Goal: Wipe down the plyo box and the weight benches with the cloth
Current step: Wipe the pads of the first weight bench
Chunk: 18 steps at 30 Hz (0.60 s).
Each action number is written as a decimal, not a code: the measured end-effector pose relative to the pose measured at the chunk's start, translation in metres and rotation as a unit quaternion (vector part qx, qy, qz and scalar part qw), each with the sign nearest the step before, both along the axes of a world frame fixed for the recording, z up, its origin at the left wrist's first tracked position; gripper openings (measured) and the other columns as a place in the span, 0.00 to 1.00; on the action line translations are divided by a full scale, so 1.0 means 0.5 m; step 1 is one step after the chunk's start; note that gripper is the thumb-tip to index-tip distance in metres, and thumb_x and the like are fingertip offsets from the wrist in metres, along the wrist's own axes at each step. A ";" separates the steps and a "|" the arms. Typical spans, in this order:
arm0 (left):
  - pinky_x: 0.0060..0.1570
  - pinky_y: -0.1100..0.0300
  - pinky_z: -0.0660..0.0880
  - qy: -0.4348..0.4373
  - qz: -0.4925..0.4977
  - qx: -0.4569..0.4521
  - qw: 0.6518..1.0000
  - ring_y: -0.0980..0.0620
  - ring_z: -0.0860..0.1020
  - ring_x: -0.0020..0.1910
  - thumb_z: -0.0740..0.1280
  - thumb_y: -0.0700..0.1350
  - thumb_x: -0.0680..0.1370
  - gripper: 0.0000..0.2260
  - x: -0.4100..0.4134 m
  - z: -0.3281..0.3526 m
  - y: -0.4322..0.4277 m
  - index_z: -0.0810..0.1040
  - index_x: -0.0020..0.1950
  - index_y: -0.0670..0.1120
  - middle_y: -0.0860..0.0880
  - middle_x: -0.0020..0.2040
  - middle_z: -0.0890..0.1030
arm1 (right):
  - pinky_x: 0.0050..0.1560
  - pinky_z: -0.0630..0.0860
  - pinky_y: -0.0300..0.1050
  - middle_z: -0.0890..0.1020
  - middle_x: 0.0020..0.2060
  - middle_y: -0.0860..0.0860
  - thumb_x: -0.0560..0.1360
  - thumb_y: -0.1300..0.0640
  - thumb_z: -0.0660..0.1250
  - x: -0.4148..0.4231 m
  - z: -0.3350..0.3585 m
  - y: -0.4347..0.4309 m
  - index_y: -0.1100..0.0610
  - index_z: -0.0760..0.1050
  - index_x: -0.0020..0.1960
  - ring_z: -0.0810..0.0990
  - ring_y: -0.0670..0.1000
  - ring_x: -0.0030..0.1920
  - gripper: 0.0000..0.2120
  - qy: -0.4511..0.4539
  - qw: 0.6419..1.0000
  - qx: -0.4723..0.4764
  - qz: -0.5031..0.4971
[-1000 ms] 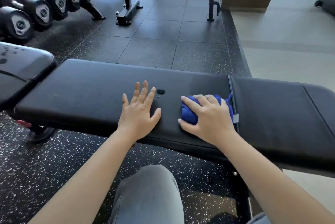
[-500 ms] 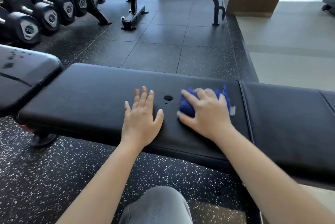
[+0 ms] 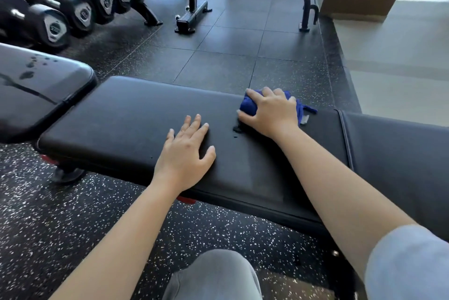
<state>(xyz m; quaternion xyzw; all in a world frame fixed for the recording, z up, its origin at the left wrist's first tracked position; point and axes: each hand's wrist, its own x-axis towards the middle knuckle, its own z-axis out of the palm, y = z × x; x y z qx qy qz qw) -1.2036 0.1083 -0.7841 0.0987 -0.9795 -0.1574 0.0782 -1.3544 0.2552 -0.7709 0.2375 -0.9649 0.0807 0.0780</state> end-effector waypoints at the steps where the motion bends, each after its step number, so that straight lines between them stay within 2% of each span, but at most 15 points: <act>1: 0.71 0.54 0.42 0.000 0.000 0.000 1.000 0.57 0.46 0.74 0.53 0.55 0.77 0.27 0.000 -0.002 -0.002 0.58 0.75 0.49 0.54 0.76 0.52 | 0.61 0.63 0.57 0.73 0.62 0.51 0.73 0.35 0.57 -0.019 0.004 -0.010 0.44 0.66 0.67 0.68 0.57 0.63 0.26 -0.004 1.000 -0.002 -0.009; 6: 0.71 0.55 0.42 -0.005 0.003 -0.001 1.000 0.59 0.46 0.74 0.50 0.57 0.75 0.28 -0.002 -0.002 -0.001 0.57 0.75 0.50 0.55 0.76 0.52 | 0.59 0.63 0.57 0.73 0.61 0.52 0.73 0.34 0.57 0.026 -0.005 -0.005 0.44 0.65 0.68 0.68 0.56 0.62 0.27 0.010 1.000 0.002 -0.004; 8: 0.70 0.55 0.43 -0.013 0.003 -0.016 1.000 0.58 0.46 0.74 0.47 0.57 0.74 0.30 0.003 -0.003 0.000 0.56 0.75 0.51 0.55 0.76 0.51 | 0.56 0.66 0.59 0.76 0.57 0.52 0.70 0.34 0.56 0.106 -0.019 0.008 0.46 0.70 0.65 0.72 0.57 0.58 0.28 0.050 0.998 -0.017 0.023; 10: 0.70 0.54 0.43 -0.028 -0.005 -0.032 0.999 0.58 0.45 0.74 0.48 0.57 0.77 0.27 0.005 -0.004 -0.001 0.54 0.76 0.50 0.55 0.76 0.49 | 0.50 0.71 0.59 0.80 0.50 0.53 0.67 0.35 0.55 0.199 -0.033 0.023 0.49 0.76 0.60 0.77 0.58 0.51 0.29 0.090 0.994 -0.053 0.036; 13: 0.70 0.53 0.41 -0.052 -0.029 -0.032 0.998 0.57 0.43 0.74 0.52 0.53 0.81 0.24 0.002 -0.001 -0.009 0.51 0.76 0.50 0.55 0.76 0.47 | 0.49 0.73 0.59 0.81 0.50 0.52 0.66 0.36 0.57 0.279 -0.046 0.039 0.49 0.78 0.58 0.79 0.57 0.51 0.28 0.116 0.990 -0.062 0.049; 18: 0.70 0.56 0.43 -0.061 -0.072 0.006 0.996 0.60 0.45 0.74 0.53 0.49 0.81 0.22 -0.025 0.013 -0.052 0.54 0.75 0.54 0.58 0.76 0.50 | 0.52 0.72 0.64 0.81 0.48 0.52 0.66 0.35 0.57 0.216 -0.027 0.015 0.49 0.78 0.58 0.79 0.57 0.49 0.28 0.088 0.994 -0.057 0.042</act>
